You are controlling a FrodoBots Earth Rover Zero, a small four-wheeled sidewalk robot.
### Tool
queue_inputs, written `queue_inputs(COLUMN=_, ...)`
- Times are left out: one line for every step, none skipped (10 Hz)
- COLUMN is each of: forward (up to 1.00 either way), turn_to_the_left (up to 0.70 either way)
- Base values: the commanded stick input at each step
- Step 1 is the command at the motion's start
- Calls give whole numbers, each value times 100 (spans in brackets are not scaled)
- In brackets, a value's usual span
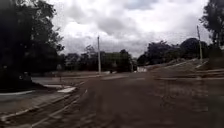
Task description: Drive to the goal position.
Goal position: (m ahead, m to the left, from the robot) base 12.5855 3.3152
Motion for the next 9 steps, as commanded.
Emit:
queue_inputs(forward=100, turn_to_the_left=0)
queue_inputs(forward=100, turn_to_the_left=0)
queue_inputs(forward=100, turn_to_the_left=0)
queue_inputs(forward=100, turn_to_the_left=0)
queue_inputs(forward=100, turn_to_the_left=0)
queue_inputs(forward=100, turn_to_the_left=0)
queue_inputs(forward=100, turn_to_the_left=0)
queue_inputs(forward=100, turn_to_the_left=0)
queue_inputs(forward=100, turn_to_the_left=0)
